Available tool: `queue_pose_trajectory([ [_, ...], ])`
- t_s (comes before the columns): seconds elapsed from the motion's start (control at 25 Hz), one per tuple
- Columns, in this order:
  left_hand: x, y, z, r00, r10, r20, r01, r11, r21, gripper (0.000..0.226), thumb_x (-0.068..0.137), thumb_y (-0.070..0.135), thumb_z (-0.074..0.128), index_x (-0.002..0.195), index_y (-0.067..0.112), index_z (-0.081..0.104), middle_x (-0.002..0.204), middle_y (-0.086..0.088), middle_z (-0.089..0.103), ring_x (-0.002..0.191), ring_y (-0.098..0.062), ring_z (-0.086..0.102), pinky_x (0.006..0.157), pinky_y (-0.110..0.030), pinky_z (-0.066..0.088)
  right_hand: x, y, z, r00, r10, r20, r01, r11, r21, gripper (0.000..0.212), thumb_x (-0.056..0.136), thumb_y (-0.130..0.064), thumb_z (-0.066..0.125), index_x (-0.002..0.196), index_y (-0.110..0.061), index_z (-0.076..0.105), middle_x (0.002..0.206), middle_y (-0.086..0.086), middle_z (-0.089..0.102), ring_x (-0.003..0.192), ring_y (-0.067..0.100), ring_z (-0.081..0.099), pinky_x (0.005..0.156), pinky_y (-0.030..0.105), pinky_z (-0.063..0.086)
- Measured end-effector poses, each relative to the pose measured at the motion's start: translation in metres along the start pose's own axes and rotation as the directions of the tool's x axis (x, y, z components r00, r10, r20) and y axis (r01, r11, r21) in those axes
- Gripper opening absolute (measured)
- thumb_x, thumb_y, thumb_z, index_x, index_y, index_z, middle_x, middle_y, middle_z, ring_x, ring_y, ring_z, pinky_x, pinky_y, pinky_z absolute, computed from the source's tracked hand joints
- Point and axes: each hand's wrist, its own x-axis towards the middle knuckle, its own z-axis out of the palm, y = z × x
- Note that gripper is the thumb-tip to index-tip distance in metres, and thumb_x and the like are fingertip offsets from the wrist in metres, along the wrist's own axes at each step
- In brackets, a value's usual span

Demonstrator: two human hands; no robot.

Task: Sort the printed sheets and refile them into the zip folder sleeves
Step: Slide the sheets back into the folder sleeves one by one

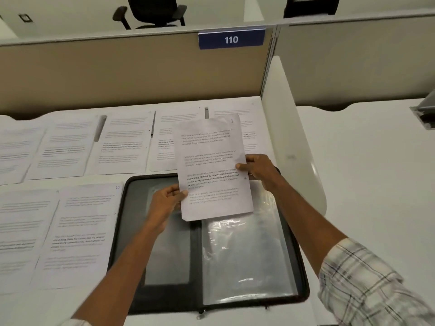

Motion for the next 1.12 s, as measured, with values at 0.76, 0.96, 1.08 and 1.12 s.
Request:
queue_pose_trajectory([
  [0.76,0.021,-0.076,0.085,0.719,0.542,0.435,-0.585,0.136,0.8,0.061,0.104,0.047,0.043,0.147,0.005,0.054,0.156,-0.012,0.049,0.149,-0.03,0.04,0.12,-0.05,0.037,0.067,-0.037,-0.011,0.965,-0.027,-0.261,0.055,0.993,0.101,0.028,0.089,-0.007,0.076,0.117,-0.006,0.073,0.106,0.007,0.077,0.095,0.023,0.076,0.082,0.037,0.063],
  [0.96,0.034,-0.073,0.075,0.626,0.648,0.435,-0.666,0.154,0.73,0.047,0.094,0.044,0.073,0.121,0.006,0.073,0.133,-0.011,0.068,0.132,-0.03,0.059,0.114,-0.044,0.043,0.071,-0.032,-0.005,0.956,-0.011,-0.292,0.072,0.977,0.2,0.03,0.09,-0.005,0.075,0.12,-0.005,0.071,0.107,0.006,0.077,0.094,0.022,0.076,0.081,0.037,0.064],
  [1.08,0.042,-0.063,0.068,0.601,0.663,0.447,-0.732,0.231,0.641,0.043,0.09,0.047,0.077,0.108,0.008,0.075,0.132,-0.01,0.068,0.128,-0.028,0.06,0.112,-0.034,0.04,0.073,-0.033,-0.002,0.959,-0.003,-0.285,0.086,0.956,0.279,0.033,0.09,-0.004,0.074,0.122,-0.003,0.07,0.109,0.008,0.077,0.093,0.021,0.076,0.079,0.037,0.063],
  [1.12,0.043,-0.058,0.066,0.598,0.657,0.459,-0.747,0.249,0.617,0.042,0.09,0.048,0.076,0.105,0.009,0.074,0.137,-0.01,0.064,0.131,-0.026,0.057,0.11,-0.033,0.042,0.073,-0.034,-0.002,0.959,-0.006,-0.284,0.093,0.951,0.295,0.034,0.09,-0.003,0.074,0.124,-0.003,0.069,0.111,0.009,0.076,0.093,0.021,0.075,0.077,0.036,0.063],
])
